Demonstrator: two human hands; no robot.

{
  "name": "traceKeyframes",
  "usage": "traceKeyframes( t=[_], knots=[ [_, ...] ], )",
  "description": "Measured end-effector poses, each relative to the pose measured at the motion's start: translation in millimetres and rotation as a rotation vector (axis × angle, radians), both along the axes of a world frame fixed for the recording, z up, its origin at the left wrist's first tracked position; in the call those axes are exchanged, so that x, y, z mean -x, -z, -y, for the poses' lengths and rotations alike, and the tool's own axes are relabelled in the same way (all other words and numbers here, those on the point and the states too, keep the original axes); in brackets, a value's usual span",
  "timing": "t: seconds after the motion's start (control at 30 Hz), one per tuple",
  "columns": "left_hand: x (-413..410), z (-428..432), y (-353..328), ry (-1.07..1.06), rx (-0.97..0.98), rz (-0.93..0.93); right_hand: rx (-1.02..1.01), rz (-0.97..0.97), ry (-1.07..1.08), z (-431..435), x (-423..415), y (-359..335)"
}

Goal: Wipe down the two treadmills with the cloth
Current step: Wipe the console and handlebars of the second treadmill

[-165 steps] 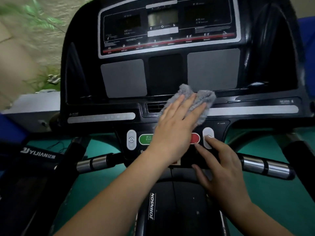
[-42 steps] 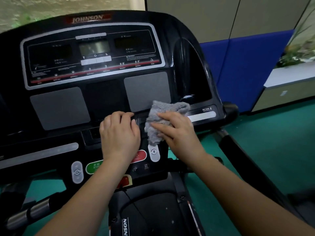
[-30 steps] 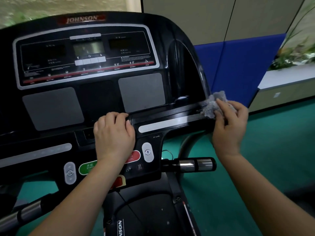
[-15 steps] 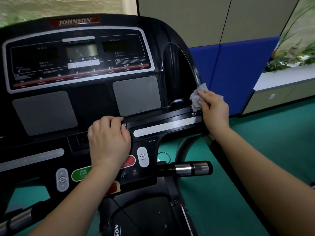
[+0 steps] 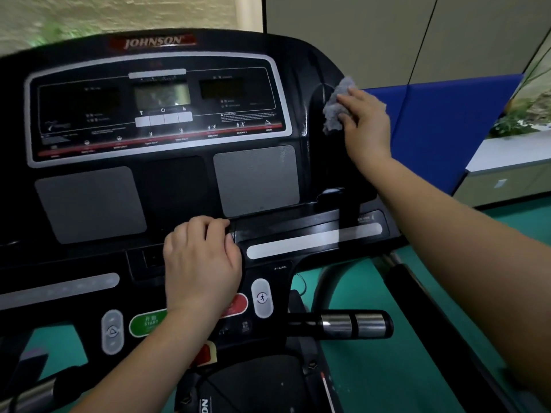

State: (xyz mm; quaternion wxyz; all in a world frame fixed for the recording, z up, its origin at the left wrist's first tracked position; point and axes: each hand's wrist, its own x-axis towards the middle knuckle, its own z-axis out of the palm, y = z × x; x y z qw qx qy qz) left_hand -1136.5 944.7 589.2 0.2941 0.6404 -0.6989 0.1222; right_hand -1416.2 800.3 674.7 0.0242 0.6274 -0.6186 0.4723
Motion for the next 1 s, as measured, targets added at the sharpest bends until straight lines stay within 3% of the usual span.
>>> traceKeyframes(
  t=[0.5, 0.7, 0.8, 1.0],
  knots=[
    [0.3, 2.7, 2.2, -0.005, 0.023, 0.018, -0.009, -0.225, -0.321, 73.5, -61.0, -96.2],
    [0.2, 2.0, 2.5, 0.005, 0.019, 0.001, 0.111, -0.327, -0.327, 47.4, -56.9, -64.0],
    [0.2, 2.4, 2.1, 0.007, 0.025, -0.004, 0.169, -0.272, -0.31, 28.7, -53.7, -38.1],
    [0.8, 1.6, 0.2, 0.003, -0.018, -0.006, 0.088, -0.219, -0.314, -8.6, -48.0, -6.9]
  ],
)
